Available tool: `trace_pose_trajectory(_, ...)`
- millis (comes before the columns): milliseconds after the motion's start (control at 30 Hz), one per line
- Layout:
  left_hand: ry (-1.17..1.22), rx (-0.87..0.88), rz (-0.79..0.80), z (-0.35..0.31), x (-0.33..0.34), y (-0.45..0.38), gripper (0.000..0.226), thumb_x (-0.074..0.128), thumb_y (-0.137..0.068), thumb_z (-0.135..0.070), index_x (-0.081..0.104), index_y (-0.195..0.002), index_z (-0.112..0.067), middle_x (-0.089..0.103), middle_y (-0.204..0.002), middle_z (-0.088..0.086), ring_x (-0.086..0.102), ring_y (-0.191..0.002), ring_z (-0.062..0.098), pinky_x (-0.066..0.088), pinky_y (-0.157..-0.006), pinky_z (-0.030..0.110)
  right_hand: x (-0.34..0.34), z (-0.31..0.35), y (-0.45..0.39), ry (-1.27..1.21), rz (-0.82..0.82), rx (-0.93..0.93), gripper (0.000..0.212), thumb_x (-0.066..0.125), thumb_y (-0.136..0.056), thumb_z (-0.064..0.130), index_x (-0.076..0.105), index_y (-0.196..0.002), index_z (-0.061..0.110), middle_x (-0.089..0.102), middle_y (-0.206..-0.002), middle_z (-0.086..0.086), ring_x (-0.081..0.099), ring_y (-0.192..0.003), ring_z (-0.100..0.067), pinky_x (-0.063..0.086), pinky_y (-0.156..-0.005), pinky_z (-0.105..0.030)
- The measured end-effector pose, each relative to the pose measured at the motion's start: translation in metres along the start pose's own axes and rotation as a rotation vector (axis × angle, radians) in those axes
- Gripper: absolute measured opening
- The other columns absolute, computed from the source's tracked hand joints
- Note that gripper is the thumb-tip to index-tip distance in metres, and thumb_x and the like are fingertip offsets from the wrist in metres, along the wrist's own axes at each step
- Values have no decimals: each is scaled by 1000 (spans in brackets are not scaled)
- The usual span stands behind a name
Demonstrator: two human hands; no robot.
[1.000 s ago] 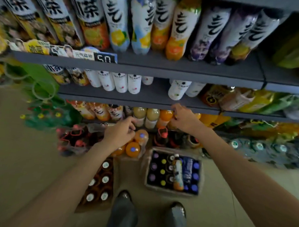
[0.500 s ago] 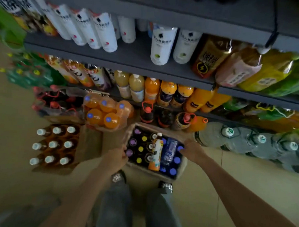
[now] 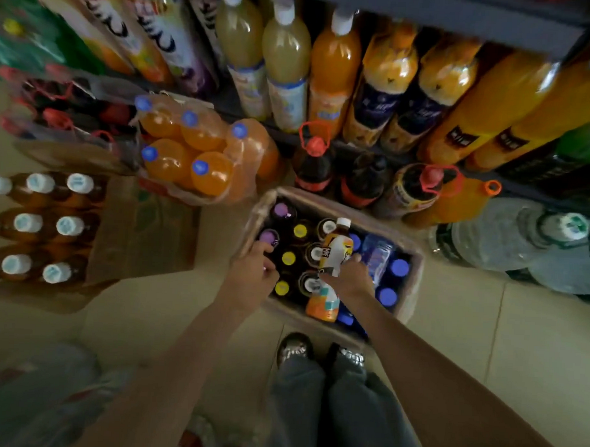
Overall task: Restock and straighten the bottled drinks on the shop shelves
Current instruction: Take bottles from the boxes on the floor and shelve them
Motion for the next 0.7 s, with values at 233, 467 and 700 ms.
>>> trace_pose_trajectory(233, 143, -25, -30, 27, 21, -18, 37, 56, -86, -3, 47, -122, -6, 66, -100, 8, 60, -95, 22, 39, -84, 24, 29, -13, -35, -184, -18, 209, 83, 76, -73, 34, 28, -133, 3, 45, -134, -16, 47, -123, -34, 42, -98, -44)
trace_pose_trajectory(467, 343, -83, 240, -54, -27, 27, 56, 70, -78, -18, 42, -127, -10, 59, -106, 3, 58, -105, 20, 49, -92, 32, -82, 43, 74, -695, 261, -113, 38, 81, -66, 5, 61, -97, 14, 68, -109, -11, 66, -97, -23, 53, -89, -39)
trace_pose_trajectory(700, 385, 407, 378, -295, -210, 147, 43, 74, -75, -6, 56, -112, -18, 62, -104, -9, 59, -93, -1, 48, -76, 7, -362, 167, 300, -435, 35, -631, 55, 83, -60, -2, 57, -106, 11, 68, -110, -10, 64, -103, -22, 53, -89, -37)
Point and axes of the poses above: each hand's wrist, its own y-axis away from the middle knuckle, its own x-axis out of the palm, z = x × y, the point moved 6 cm from there along -y, towards the middle knuckle
